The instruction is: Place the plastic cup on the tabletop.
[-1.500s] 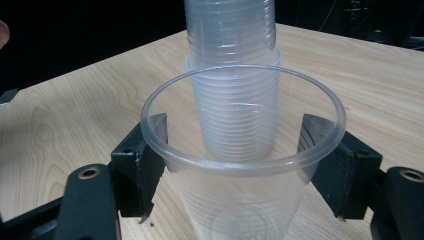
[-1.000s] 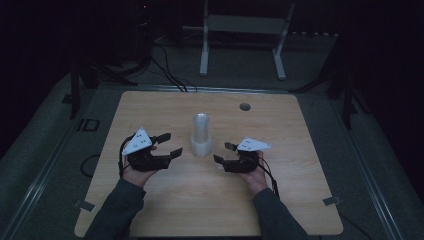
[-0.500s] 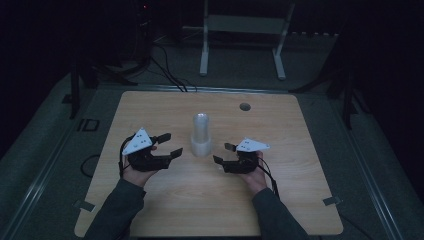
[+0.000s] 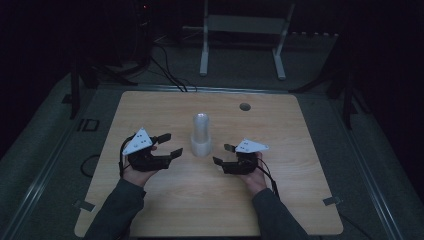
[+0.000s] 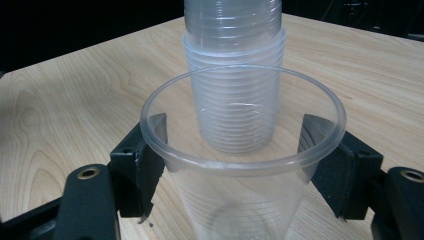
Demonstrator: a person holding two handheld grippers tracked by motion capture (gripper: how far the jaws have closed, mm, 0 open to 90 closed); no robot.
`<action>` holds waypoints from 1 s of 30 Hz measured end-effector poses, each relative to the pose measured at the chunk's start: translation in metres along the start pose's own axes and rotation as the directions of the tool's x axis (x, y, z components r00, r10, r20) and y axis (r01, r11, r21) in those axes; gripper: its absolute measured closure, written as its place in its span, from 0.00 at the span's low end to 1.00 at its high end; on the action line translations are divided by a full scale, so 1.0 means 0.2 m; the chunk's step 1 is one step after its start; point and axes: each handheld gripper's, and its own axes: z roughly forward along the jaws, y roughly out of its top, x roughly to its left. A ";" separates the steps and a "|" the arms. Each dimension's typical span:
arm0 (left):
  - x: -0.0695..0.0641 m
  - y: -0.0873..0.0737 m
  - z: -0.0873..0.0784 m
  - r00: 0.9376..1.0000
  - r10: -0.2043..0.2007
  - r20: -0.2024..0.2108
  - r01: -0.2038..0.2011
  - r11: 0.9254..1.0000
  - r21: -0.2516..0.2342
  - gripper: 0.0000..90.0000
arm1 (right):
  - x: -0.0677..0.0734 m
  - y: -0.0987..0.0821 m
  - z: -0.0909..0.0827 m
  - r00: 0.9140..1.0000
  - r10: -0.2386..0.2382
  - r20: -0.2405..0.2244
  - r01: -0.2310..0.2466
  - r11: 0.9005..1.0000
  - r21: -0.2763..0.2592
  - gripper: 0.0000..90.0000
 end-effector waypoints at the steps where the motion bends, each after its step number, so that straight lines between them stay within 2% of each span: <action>1: 0.00 0.00 0.00 1.000 0.000 0.000 0.000 1.000 0.000 0.34 | 0.00 0.00 0.00 1.000 0.001 0.001 -0.001 1.000 0.000 0.31; 13: 0.00 0.00 0.00 1.000 0.002 0.001 -0.002 1.000 0.002 0.34 | 0.00 -0.01 0.00 1.000 0.001 -0.006 -0.001 1.000 0.009 0.30; 21: 0.00 0.00 0.00 1.000 0.002 0.001 -0.002 1.000 0.000 0.34 | 0.01 -0.01 0.00 1.000 -0.001 -0.014 0.001 1.000 0.026 0.23; 30: 0.00 0.00 0.00 1.000 0.000 0.000 0.000 1.000 -0.002 0.34 | 0.02 -0.02 0.00 1.000 0.014 0.005 -0.014 0.999 0.049 0.15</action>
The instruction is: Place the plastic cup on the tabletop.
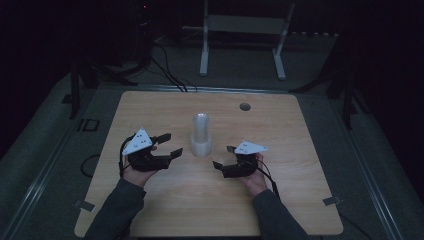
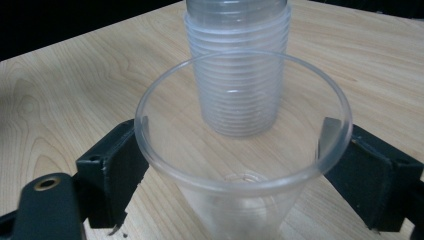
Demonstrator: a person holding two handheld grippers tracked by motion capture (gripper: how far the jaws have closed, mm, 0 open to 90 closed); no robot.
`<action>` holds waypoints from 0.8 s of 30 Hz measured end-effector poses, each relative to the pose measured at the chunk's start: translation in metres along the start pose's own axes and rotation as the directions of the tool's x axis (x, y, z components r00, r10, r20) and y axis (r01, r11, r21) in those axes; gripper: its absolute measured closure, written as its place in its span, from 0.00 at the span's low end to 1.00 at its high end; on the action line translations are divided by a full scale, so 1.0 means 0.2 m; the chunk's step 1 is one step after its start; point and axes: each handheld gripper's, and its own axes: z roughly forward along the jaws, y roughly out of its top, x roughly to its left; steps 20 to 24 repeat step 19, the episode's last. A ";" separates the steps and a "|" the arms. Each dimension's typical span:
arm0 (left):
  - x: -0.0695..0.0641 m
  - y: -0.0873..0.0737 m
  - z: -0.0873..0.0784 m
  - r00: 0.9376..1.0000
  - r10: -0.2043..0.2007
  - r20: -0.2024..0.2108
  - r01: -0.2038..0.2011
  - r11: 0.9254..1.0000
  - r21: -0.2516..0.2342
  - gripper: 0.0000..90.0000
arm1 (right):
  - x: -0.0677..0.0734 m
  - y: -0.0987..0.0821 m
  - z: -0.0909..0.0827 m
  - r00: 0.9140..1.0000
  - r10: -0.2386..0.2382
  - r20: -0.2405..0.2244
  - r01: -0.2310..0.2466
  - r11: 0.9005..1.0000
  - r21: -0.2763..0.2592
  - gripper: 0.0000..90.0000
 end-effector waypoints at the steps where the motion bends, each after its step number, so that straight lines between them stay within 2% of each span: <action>1: 0.00 0.00 0.00 1.000 0.001 0.000 -0.001 1.000 0.000 0.34 | 0.00 0.00 0.00 1.000 0.002 0.003 -0.002 1.000 0.003 0.15; 15: 0.00 0.00 0.00 1.000 0.000 -0.001 0.000 1.000 0.002 0.34 | 0.00 -0.03 -0.02 0.999 0.031 -0.012 -0.030 0.999 0.027 0.13; 24: 0.00 0.00 0.00 1.000 -0.001 -0.001 0.001 1.000 0.001 0.34 | 0.00 -0.04 -0.02 0.999 0.029 -0.013 -0.029 0.999 0.032 0.13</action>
